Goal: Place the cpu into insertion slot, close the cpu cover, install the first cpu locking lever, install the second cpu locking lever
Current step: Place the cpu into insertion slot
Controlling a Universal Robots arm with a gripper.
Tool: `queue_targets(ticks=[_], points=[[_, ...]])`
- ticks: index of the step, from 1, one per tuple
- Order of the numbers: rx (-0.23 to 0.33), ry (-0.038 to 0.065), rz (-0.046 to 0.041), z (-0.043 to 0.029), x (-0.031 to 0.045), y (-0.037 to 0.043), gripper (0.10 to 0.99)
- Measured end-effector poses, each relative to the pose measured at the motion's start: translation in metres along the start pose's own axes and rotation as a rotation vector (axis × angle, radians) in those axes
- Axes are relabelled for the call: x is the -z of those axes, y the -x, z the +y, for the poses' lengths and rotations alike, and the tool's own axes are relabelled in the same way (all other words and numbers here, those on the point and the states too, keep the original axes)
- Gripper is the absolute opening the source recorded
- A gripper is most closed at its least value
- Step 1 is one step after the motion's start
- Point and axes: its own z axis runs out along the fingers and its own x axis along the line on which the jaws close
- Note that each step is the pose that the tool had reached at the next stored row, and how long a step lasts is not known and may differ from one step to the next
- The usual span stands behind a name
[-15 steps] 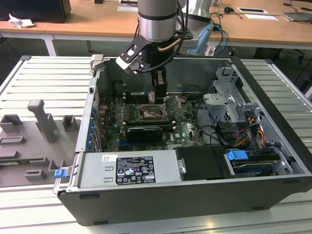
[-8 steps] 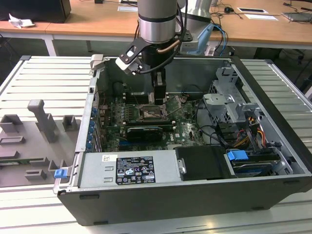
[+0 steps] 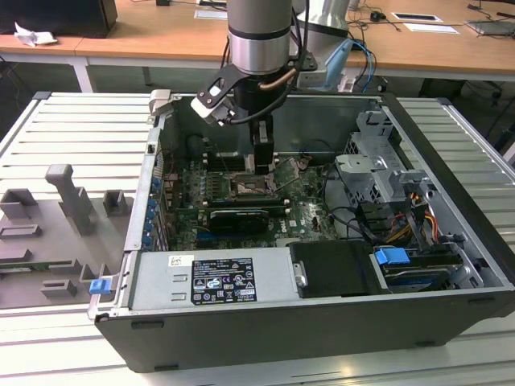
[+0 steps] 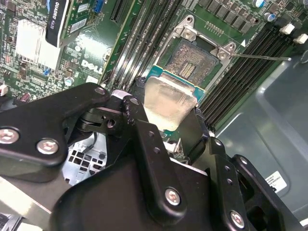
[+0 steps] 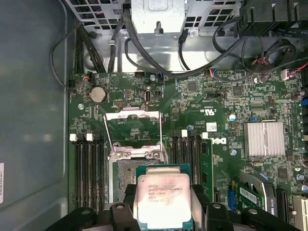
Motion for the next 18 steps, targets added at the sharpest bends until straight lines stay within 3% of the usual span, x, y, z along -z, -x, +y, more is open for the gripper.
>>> queue_targets(ticks=[18], points=[[0.0,0.0,0.0001,-0.0005,-0.0059,0.0001,0.529]])
